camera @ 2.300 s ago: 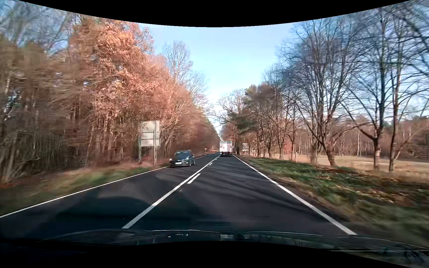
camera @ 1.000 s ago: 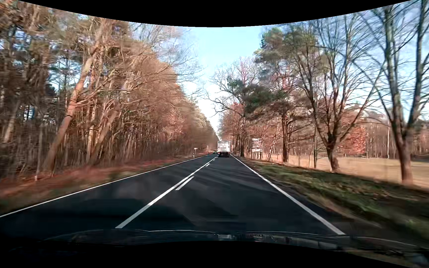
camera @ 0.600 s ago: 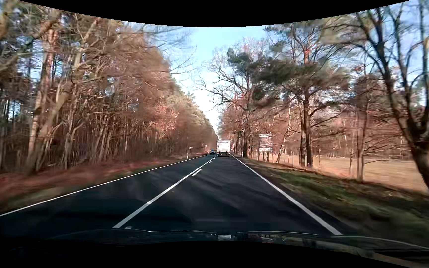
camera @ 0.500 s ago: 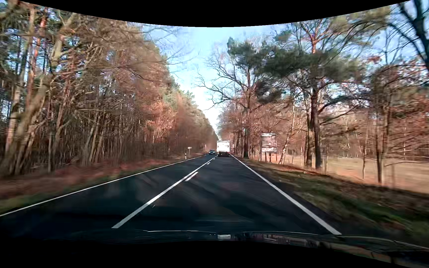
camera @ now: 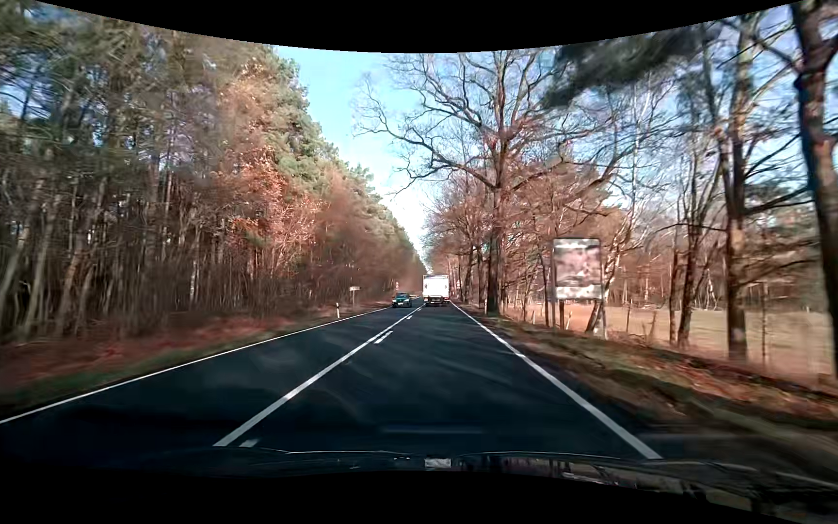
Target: Follow the waypoints while adhering to traffic rules and regulations
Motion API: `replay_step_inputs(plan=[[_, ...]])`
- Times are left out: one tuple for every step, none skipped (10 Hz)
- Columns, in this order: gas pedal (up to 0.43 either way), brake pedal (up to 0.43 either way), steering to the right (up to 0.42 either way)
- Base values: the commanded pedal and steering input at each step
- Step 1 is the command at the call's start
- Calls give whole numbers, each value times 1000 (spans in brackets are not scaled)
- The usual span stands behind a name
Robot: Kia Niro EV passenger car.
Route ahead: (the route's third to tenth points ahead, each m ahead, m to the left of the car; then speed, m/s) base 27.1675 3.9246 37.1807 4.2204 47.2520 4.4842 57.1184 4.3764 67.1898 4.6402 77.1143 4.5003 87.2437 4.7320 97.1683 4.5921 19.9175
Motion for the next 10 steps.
replay_step_inputs(plan=[[150, 0, -3], [150, 0, -3], [157, 0, -3], [169, 0, -3], [169, 0, -3], [169, 0, -3], [169, 0, -3], [169, 0, -3], [169, 0, -2], [169, 0, -3]])
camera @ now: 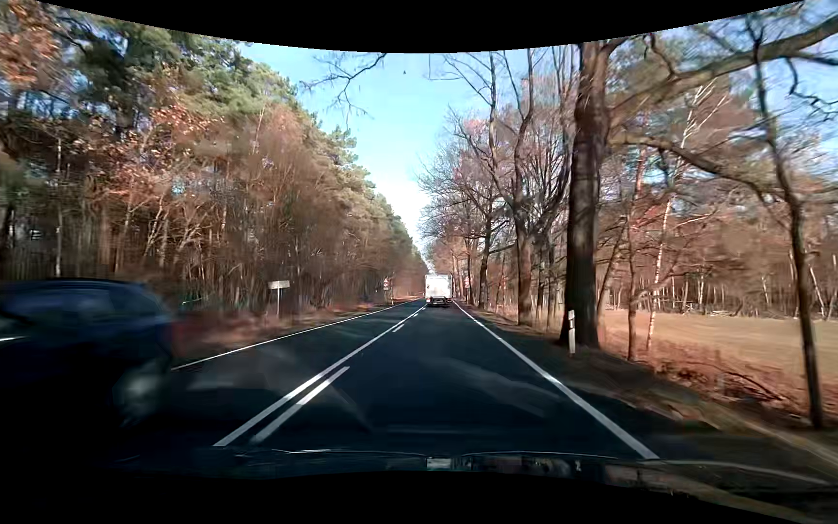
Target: Follow the waypoints while adhering to traffic rules and regulations
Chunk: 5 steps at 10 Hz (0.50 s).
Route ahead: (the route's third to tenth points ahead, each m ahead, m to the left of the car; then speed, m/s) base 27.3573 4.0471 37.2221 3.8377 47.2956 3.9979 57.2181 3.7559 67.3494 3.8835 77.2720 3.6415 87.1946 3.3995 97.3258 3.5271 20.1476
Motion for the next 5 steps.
replay_step_inputs(plan=[[169, 0, -3], [169, 0, -3], [169, 0, -3], [169, 0, -3], [169, 0, -3]])
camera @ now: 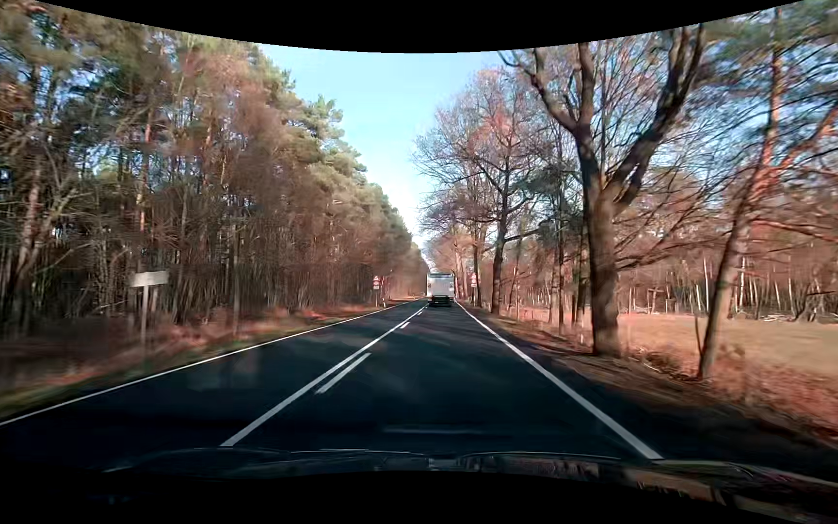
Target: Follow the waypoints while adhering to traffic rules and regulations
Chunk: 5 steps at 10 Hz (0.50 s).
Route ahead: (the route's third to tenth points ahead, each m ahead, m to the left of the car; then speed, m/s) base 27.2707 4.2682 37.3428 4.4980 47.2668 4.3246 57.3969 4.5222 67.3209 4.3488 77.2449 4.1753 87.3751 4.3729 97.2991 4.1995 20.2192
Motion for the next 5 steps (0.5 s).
replay_step_inputs(plan=[[169, 0, -2], [169, 0, -1], [169, 0, -1], [169, 0, -1], [169, 0, -1]])
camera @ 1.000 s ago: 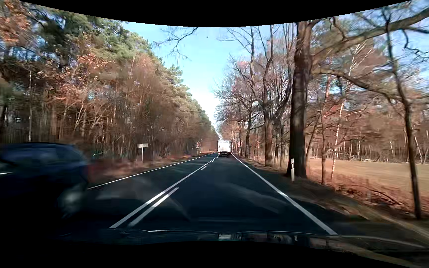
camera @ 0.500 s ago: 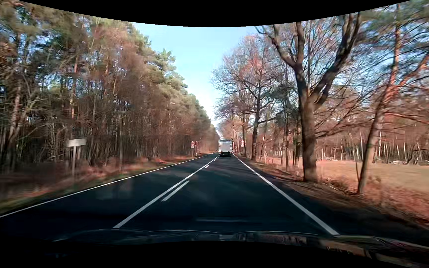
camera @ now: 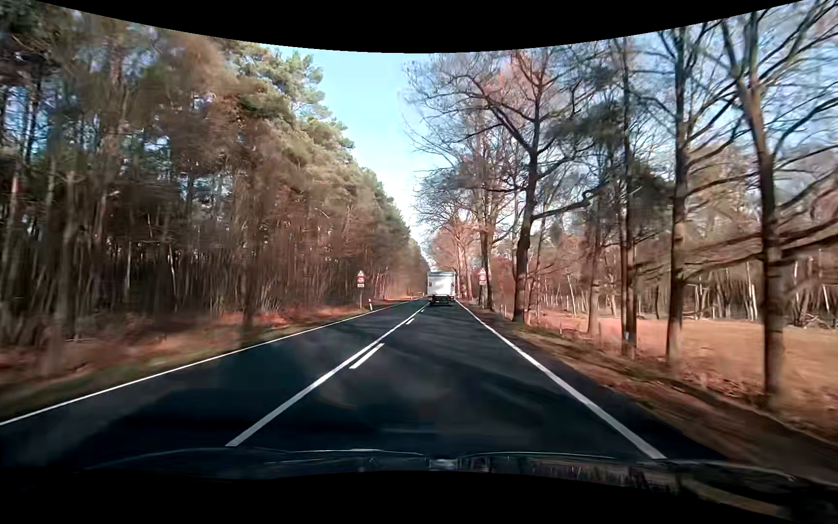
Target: Follow the waypoints while adhering to traffic rules and regulations
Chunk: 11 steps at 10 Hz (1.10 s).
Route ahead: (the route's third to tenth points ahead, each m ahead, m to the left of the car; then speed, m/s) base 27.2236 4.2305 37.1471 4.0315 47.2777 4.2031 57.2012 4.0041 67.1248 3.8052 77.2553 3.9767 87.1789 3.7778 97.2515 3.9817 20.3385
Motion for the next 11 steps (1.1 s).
replay_step_inputs(plan=[[169, 0, -1], [169, 0, -1], [169, 0, -1], [157, 0, -1], [157, 0, -1], [157, 0, -1], [157, 0, -1], [150, 0, -1], [150, 0, -1], [150, 0, -1], [150, 0, -1]])
